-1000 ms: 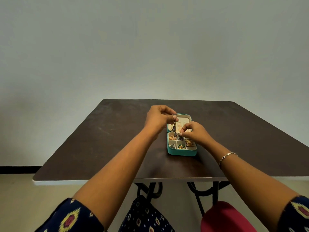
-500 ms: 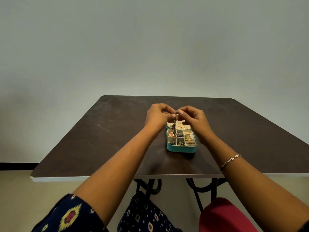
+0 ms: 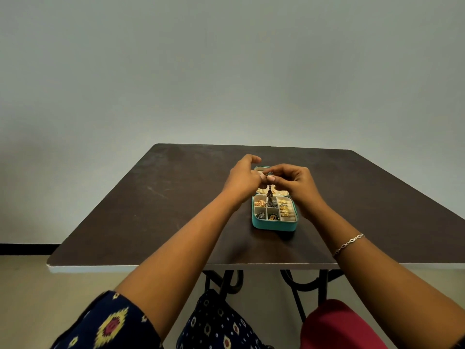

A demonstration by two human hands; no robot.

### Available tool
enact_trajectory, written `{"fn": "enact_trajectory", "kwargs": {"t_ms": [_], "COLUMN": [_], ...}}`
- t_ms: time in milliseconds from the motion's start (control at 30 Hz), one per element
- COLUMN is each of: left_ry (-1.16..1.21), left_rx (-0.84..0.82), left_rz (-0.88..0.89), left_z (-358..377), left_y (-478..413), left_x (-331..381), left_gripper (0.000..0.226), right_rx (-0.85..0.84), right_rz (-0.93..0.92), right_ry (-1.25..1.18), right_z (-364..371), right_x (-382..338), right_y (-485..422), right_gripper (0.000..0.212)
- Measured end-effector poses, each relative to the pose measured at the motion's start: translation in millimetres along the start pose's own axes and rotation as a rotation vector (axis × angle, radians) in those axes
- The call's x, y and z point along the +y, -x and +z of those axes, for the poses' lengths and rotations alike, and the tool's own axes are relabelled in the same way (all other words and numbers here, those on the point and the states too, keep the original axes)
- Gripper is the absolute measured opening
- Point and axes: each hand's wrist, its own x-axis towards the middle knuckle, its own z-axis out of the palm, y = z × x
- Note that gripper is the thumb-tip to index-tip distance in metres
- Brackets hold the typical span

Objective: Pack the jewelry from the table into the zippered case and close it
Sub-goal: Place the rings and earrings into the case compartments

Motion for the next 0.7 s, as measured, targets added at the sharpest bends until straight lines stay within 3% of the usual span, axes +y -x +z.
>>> {"fn": "enact_trajectory", "kwargs": {"t_ms": [167,333,433,567,700], "left_ry": [-0.231,-0.439,-0.554,-0.55,-0.487], "left_rx": [-0.049,-0.148,-0.125,0.012,0.033], "left_rz": [-0.08,-0.095,-0.076,-0.018,0.026], "left_z": [2,3,8,15,20], "left_y": [-2,2,2,7,18], "left_x": [-14,-27,-38,-55,-65], "left_gripper": [0.039,0.055,0.051,0.041,0.046], "right_rx": [0.058,0.077,0.069,0.068,0.067], "right_rz": [0.041,0.067,0.072,0.09,0.092], "right_ry": [0.02,0.149,0.211,0.252,0.279], "right_z": [-4,-6,-7,-8,-9], "right_x": [7,23,31,38,45], "right_y": [-11,-22,-25,-24,-21], "right_gripper": [0.014,0.014,0.013,0.014,0.014]}}
